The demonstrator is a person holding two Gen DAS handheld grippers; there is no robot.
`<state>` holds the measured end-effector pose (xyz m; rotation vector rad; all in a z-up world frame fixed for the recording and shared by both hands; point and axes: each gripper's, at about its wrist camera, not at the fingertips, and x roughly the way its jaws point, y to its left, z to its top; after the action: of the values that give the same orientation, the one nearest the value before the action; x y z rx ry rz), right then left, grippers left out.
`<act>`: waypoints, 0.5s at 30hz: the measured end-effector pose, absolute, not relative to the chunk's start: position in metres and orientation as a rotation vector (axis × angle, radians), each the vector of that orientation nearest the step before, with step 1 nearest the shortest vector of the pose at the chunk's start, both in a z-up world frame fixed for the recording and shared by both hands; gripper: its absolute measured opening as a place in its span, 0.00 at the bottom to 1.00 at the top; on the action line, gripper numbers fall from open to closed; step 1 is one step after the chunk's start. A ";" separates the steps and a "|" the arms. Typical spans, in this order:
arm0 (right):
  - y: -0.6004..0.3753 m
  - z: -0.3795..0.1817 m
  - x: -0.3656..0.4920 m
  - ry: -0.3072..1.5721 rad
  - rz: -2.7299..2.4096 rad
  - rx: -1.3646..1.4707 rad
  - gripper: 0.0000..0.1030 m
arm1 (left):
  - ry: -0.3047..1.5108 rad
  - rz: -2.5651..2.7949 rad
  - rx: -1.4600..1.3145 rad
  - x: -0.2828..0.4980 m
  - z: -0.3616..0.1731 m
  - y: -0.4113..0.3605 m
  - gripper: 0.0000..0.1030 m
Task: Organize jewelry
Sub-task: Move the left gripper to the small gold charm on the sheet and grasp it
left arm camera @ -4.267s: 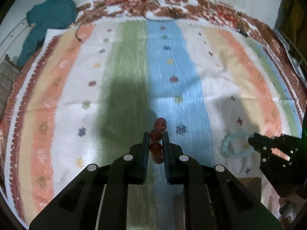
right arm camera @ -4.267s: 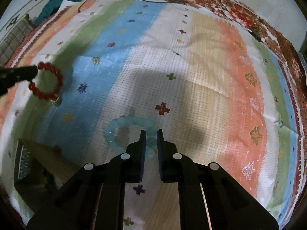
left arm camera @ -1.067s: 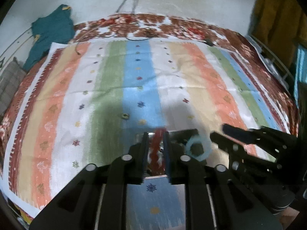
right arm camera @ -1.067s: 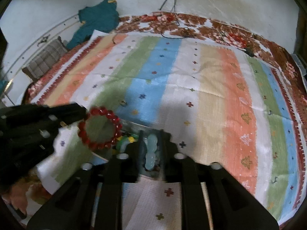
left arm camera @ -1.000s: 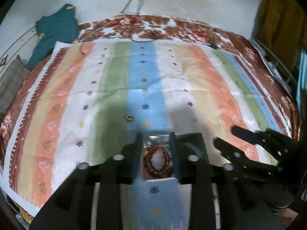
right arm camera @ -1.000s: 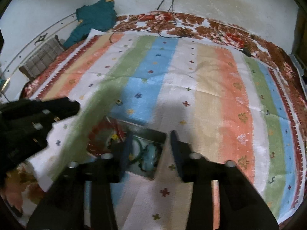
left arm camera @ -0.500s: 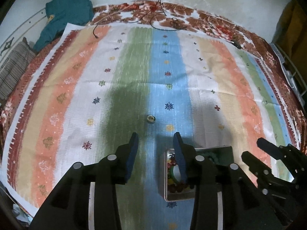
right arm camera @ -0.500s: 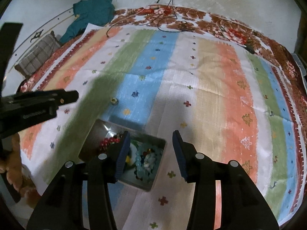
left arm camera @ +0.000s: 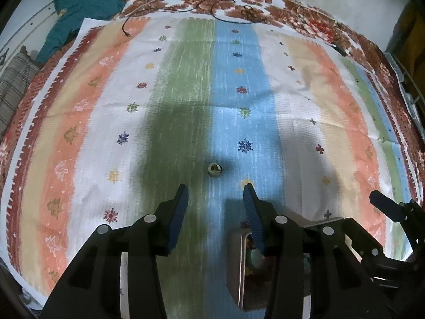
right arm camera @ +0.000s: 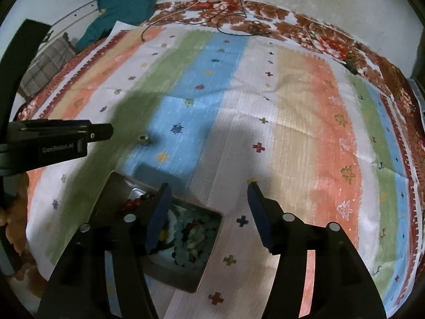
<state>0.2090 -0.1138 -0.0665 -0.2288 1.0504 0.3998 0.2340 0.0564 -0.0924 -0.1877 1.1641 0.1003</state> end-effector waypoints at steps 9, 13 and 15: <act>-0.113 -0.075 0.227 1.051 0.379 -0.226 0.62 | 1.207 0.110 -0.159 0.253 -0.114 0.053 0.43; -0.113 -0.082 0.233 1.065 0.382 -0.237 0.62 | 1.219 0.110 -0.154 0.263 -0.121 0.052 0.43; -0.112 -0.086 0.236 1.078 0.385 -0.245 0.62 | 1.223 0.109 -0.151 0.267 -0.124 0.053 0.43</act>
<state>0.2356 -0.1122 -0.0860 -0.2450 1.0776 0.3852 0.2666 0.0526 -0.1236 -0.1512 1.2234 0.1094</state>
